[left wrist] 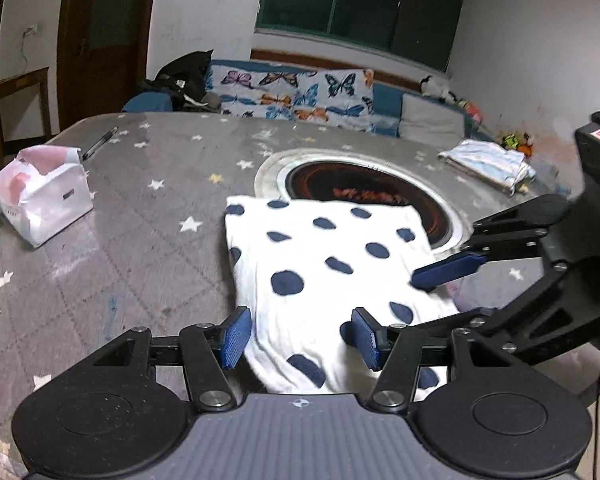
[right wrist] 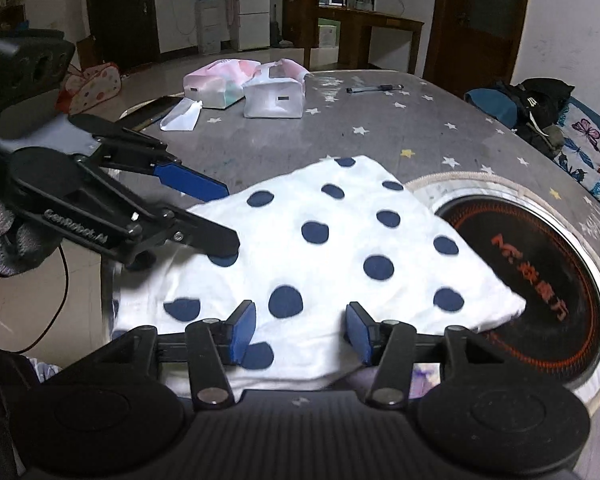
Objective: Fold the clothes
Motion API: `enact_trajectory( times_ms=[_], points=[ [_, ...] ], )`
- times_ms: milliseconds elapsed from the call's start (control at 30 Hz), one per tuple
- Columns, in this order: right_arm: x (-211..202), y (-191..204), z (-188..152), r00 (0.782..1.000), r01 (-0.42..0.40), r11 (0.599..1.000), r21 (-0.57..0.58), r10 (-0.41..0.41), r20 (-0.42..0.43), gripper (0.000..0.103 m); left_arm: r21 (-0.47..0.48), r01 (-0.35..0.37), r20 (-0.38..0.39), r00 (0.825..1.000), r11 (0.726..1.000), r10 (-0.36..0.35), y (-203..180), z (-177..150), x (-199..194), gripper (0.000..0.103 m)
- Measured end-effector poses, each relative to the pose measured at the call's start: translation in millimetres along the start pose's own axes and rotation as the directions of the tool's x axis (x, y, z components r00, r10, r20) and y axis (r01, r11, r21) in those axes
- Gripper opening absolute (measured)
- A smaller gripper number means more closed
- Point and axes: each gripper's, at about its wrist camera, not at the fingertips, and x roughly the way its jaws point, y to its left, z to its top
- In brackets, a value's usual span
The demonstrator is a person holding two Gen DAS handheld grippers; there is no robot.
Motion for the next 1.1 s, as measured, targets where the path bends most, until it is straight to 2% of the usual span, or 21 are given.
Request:
enact_trajectory(
  times_ms=[300, 567, 633, 900, 1033, 1100],
  points=[
    [-14, 6, 8, 0.998, 0.014, 1.000, 0.001, -0.014, 0.059, 0.051, 0.018, -0.043, -0.012, 0.999, 0.999, 0.043, -4, 1, 2, 0.060],
    [1, 7, -3, 0.999, 0.007, 0.999, 0.039, -0.008, 0.031, 0.053, 0.041, -0.071, -0.016, 0.997, 0.997, 0.071, -11, 2, 0, 0.062],
    [-3, 7, -3, 0.999, 0.021, 0.999, 0.042, -0.022, 0.038, 0.059, 0.046, -0.084, -0.017, 0.996, 0.995, 0.085, -12, 2, 0, 0.063],
    [-5, 5, -9, 0.998, 0.033, 0.997, 0.075, -0.037, 0.046, 0.060, 0.076, -0.135, -0.019, 0.990, 0.988, 0.137, -21, 1, -1, 0.072],
    [-5, 3, -12, 0.997, 0.045, 0.994, 0.103, -0.051, 0.053, 0.066, 0.091, -0.146, -0.021, 0.989, 0.985, 0.149, -24, 0, -2, 0.076],
    [-7, 3, -13, 0.996, 0.054, 0.992, 0.111, -0.060, 0.059, 0.072, 0.084, -0.151, -0.016, 0.988, 0.985, 0.153, -22, 0, -5, 0.078]
  ],
)
